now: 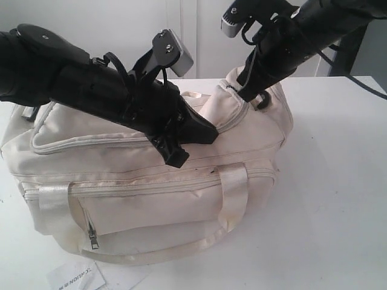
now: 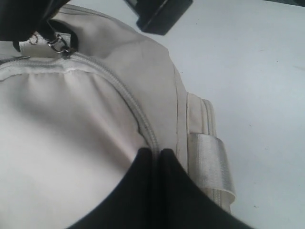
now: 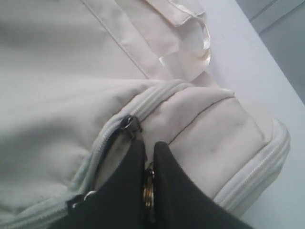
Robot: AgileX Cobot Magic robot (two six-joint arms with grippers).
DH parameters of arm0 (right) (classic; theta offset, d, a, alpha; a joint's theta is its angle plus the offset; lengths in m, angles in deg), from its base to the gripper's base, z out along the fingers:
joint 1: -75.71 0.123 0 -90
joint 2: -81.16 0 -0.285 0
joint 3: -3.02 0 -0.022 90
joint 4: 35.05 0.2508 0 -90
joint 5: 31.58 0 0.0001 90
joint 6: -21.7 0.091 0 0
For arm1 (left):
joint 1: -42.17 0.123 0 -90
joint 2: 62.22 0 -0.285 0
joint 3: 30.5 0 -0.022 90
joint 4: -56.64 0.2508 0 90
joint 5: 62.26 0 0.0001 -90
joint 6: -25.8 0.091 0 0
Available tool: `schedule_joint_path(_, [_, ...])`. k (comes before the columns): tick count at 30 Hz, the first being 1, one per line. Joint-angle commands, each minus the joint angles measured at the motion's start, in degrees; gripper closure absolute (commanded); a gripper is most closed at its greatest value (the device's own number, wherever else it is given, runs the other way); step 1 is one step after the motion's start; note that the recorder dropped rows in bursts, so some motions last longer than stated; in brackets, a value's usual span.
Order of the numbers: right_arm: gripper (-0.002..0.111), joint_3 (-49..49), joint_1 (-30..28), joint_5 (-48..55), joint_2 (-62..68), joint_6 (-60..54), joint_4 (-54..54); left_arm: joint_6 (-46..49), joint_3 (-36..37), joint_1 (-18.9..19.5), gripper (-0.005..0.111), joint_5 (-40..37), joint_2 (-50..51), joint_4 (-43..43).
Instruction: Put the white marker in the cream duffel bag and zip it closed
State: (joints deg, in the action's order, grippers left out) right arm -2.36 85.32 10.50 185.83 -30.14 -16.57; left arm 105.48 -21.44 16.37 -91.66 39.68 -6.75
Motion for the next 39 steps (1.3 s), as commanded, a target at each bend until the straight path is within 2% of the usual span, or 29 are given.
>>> schedule_joint_path(1, [0.108,0.04,-1.08,-8.06,-0.11,-0.48,-0.08,-0.29,0.19,-0.12,0.107,-3.86,-0.84,0.96])
schedule_joint_path(16, [0.108,0.04,-1.08,-12.87,2.86,-0.49,2.96,-0.05,0.19,-0.12,0.107,-4.14,-0.84,0.96])
schedule_joint_path(25, [0.108,0.04,-1.08,-20.22,5.59,-0.49,10.37,0.09,0.19,-0.12,0.107,-4.80,-0.84,0.96])
schedule_joint_path(32, [0.108,0.04,-1.08,-22.05,7.60,-0.49,10.37,0.10,0.19,-0.12,0.107,-4.91,-0.84,0.96])
schedule_joint_path(39, [0.108,0.04,-1.08,-17.68,6.20,1.03,10.37,0.10,0.19,-0.12,0.107,-5.00,-0.98,0.96])
